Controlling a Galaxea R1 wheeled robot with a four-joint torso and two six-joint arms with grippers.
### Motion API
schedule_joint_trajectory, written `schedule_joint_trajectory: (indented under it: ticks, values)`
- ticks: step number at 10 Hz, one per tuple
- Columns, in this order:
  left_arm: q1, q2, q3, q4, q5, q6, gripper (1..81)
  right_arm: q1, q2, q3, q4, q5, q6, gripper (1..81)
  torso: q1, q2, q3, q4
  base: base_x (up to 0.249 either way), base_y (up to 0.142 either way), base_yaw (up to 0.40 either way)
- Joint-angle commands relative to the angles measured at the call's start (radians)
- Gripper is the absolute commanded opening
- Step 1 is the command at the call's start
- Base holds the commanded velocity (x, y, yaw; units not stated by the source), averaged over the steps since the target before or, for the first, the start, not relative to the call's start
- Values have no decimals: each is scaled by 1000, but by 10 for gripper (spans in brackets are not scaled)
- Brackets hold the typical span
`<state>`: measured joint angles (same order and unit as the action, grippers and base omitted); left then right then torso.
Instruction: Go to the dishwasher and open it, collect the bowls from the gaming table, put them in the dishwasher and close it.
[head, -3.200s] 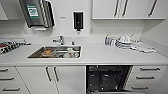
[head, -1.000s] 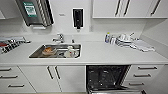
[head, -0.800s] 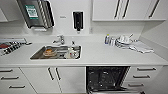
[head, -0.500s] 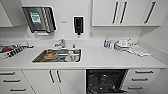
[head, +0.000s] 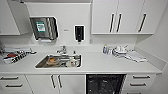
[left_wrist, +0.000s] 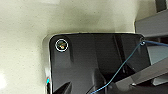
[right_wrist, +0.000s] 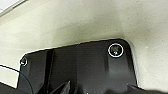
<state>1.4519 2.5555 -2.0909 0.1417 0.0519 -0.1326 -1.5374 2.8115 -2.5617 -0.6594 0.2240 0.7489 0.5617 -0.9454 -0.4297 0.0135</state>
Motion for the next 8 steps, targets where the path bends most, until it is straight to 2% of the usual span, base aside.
schedule_joint_trajectory:
  ticks: [1, 2, 3, 8]
  values:
    - [-40, 13, -49, -8, 55, -1, 811, 44, 10, -52, -13, -41, 1, 811, -61, 95, 63, 0, 0, 0, 0]
    - [-38, 38, -89, -8, 55, -1, 811, 42, 27, -80, -13, -41, 1, 811, -84, 129, 64, 0, 0, 0, 0]
    - [-37, 56, -112, -8, 55, -1, 811, 41, 35, -93, -11, -41, 6, 811, -109, 166, 37, 0, 0, 0, 0]
    - [-37, 172, -267, -1, 57, 1, 811, 41, 48, -104, -3, -43, 9, 811, -219, 336, 47, 0, 0, 0, 0]
